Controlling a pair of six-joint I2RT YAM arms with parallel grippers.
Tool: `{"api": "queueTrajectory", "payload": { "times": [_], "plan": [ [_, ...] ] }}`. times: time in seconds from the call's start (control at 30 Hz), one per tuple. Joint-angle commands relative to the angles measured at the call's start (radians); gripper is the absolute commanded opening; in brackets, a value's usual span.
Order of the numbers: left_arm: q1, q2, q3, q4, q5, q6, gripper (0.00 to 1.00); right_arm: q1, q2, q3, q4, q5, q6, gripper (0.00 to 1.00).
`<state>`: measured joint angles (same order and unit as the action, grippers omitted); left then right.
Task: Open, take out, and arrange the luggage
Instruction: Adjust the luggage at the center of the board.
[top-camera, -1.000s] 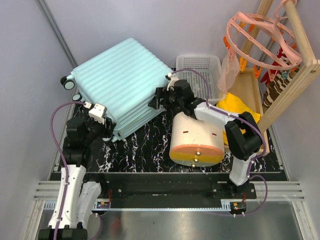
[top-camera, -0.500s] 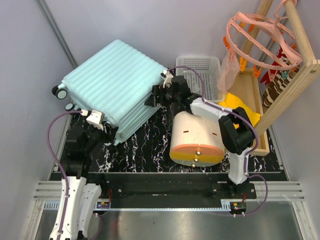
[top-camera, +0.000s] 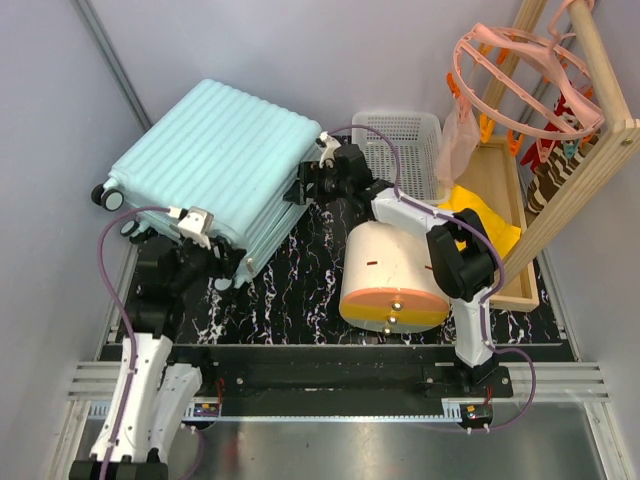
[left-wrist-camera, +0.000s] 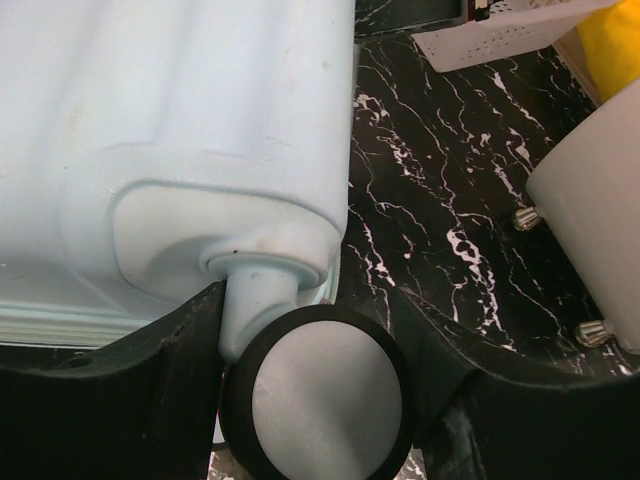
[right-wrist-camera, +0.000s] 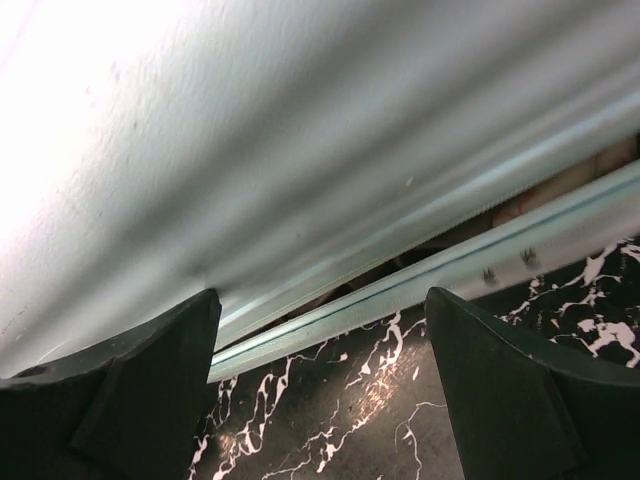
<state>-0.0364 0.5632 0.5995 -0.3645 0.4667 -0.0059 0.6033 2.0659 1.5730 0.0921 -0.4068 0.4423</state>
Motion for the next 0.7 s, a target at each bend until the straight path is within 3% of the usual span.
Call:
{"api": "queueTrajectory", "payload": {
  "times": [0.0,0.27,0.43,0.57,0.67],
  "plan": [
    [-0.088,0.125,0.091,0.147,0.245,-0.063,0.0,0.052,0.011,0.053,-0.058,0.137,-0.034,0.92],
    [-0.12,0.214,0.166,0.196,0.191,-0.071,0.0,0.053,-0.228,-0.086,-0.086,0.209,-0.094,0.92],
    [-0.12,0.256,0.158,0.318,0.234,-0.196,0.0,0.081,-0.423,-0.228,-0.066,0.255,-0.134,0.91],
    [-0.122,0.326,0.203,0.412,0.279,-0.27,0.0,0.19,-0.5,-0.312,-0.065,0.373,-0.198,0.82],
    [-0.122,0.357,0.244,0.401,0.28,-0.287,0.0,0.289,-0.529,-0.378,-0.029,0.547,-0.238,0.76]
  ]
}}
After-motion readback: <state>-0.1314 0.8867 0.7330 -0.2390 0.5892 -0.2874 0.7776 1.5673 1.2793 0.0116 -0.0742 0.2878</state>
